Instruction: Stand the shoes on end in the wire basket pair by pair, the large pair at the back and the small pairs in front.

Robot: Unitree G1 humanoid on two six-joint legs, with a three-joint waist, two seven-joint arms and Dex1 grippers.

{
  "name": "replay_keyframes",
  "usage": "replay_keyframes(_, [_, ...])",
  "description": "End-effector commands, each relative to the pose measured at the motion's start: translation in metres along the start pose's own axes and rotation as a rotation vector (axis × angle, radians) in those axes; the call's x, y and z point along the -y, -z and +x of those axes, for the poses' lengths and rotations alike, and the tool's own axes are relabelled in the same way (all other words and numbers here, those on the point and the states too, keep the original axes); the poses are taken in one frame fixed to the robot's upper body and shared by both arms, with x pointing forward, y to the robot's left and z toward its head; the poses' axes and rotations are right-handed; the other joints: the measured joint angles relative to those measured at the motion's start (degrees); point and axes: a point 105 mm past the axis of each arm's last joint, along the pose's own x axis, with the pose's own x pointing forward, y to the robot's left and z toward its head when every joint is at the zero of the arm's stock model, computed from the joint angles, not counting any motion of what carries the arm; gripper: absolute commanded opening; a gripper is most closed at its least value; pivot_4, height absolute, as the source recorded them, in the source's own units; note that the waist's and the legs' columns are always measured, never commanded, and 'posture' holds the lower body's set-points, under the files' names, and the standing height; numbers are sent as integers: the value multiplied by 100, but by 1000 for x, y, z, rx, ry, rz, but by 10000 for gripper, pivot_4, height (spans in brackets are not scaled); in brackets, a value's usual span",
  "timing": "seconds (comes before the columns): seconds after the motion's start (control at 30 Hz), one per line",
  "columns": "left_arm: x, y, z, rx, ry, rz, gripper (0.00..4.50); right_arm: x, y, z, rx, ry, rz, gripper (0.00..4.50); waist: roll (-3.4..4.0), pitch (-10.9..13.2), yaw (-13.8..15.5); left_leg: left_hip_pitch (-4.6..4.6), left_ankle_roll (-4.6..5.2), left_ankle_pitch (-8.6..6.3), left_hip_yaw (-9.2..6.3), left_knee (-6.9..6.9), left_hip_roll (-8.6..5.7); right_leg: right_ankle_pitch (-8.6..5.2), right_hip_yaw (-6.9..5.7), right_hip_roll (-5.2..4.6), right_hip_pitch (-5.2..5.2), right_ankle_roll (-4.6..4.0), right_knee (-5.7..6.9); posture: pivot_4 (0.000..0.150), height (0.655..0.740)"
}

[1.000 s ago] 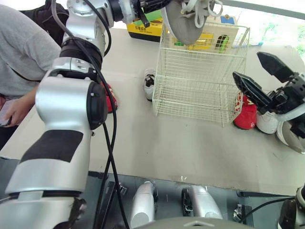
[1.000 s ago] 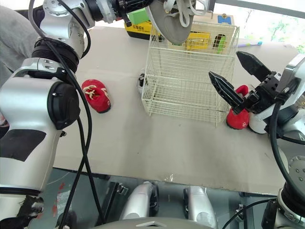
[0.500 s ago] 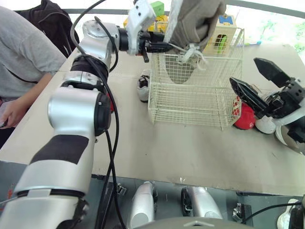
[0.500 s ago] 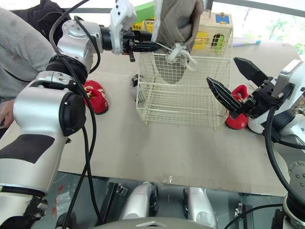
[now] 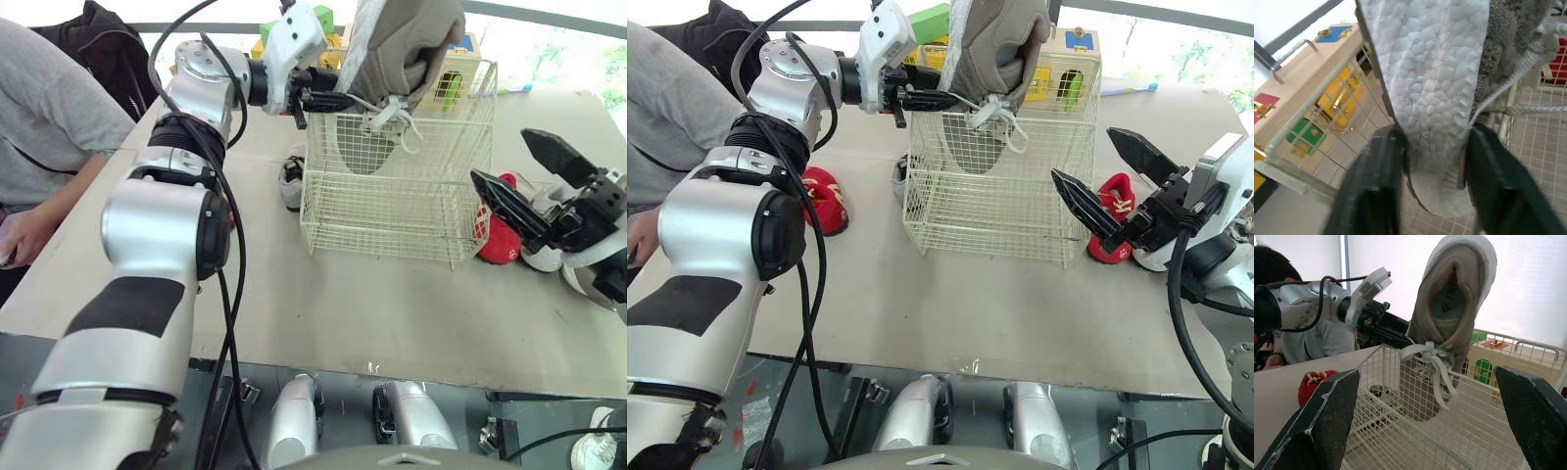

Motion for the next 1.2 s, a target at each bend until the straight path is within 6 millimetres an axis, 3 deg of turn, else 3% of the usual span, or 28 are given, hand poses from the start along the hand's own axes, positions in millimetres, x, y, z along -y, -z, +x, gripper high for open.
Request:
replay_keyframes(0.03, [-8,-1,-13,16,-33,-45,38219,-4,-8,-1,23,-19,-30,42885,0,0,-1,0,0,0,-1,0,0,0,0,0,0,0,1,1500,7400])
replay_keyframes(0.07, [-10,-4,-15,29,-40,-50,42870,-4,-8,-1,20,-19,-29,42885,0,0,-10,0,0,0,0,2,0,0,0,0,0,0,4,1500,7400])
replay_keyframes(0.1, [-11,-6,-17,35,-40,-52,44054,-4,-8,-2,19,-20,-29,42885,0,0,-17,0,1,0,-1,3,0,0,0,0,0,0,7,1500,7400])
replay_keyframes(0.27, [-22,-46,-42,238,-49,-68,44054,-1,-5,-1,0,-21,-27,42885,-3,2,-74,-3,0,0,-5,2,0,0,-3,0,-2,0,7,1500,7400])
replay_keyframes(0.47, [-28,-66,-66,439,-62,-148,44054,2,0,4,-15,-13,-18,42885,-3,2,-56,-8,-5,3,-6,3,0,0,-7,-4,-2,0,1,1500,7400])
replay_keyframes(0.6, [-34,-92,-96,737,-42,-343,44054,15,2,12,-23,45,-21,42885,-4,3,-55,-13,-7,4,-13,6,0,0,-11,-5,-2,0,0,1500,7400])
replay_keyframes(0.67, [-26,-96,-101,810,2,-416,44054,19,3,18,-25,54,-18,42885,-3,2,-70,-12,-18,11,-12,8,0,0,-9,-6,-2,0,2,1500,7400])
replay_keyframes(0.73, [-10,-89,-95,839,23,-510,44054,22,5,23,-31,51,-18,42885,3,-1,-83,-6,-23,14,-11,6,2,0,-5,-6,-1,0,5,1500,7400])
replay_keyframes(0.93, [77,-72,-62,829,131,-709,44054,50,17,18,-161,131,-102,42885,2,-1,32,-8,-30,18,-20,29,21,1,17,-11,9,1,15,1500,7400])
replay_keyframes(1.1, [157,-46,-43,637,262,-690,44054,78,30,-15,-338,256,-164,42885,11,-7,56,15,-29,17,-26,34,3,0,27,-12,36,1,10,1500,7400])
replay_keyframes(1.2, [186,-21,-41,516,289,-660,44054,86,41,-45,-509,263,-157,42885,11,-7,60,76,-30,17,-20,-3,-1,0,35,-12,89,1,-12,1500,7400])
